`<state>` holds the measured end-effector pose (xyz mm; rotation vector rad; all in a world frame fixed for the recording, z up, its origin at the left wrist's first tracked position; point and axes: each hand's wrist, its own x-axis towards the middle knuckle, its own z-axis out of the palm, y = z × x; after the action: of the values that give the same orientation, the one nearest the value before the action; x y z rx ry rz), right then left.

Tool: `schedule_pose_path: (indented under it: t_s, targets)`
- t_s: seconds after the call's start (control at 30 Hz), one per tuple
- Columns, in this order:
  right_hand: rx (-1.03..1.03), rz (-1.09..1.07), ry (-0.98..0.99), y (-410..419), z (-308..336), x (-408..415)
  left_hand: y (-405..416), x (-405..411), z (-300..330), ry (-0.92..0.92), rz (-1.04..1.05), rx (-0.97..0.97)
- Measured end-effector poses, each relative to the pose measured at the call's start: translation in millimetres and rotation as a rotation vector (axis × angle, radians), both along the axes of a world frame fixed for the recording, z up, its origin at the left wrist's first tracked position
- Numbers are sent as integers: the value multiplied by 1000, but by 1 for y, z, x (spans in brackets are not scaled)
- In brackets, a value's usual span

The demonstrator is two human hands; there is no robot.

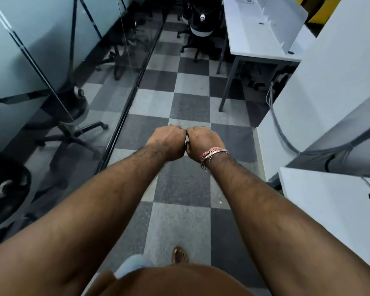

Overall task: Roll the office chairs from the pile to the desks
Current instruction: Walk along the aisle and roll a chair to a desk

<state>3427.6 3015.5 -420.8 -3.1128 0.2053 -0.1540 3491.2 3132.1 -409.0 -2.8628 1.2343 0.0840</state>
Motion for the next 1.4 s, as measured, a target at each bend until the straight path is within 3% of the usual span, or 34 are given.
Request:
schedule_pose_path:
  t_s: [0.83, 1.03, 1.4]
  targets:
    - [43, -189, 47, -319, -23, 574, -330, 581, -19, 74, -93, 70]
    - [36, -165, 59, -434, -38, 711, -450, 724, -40, 50, -109, 83]
    - [-10, -89, 65, -632, -17, 926, -639, 937, -19, 66, -88, 57]
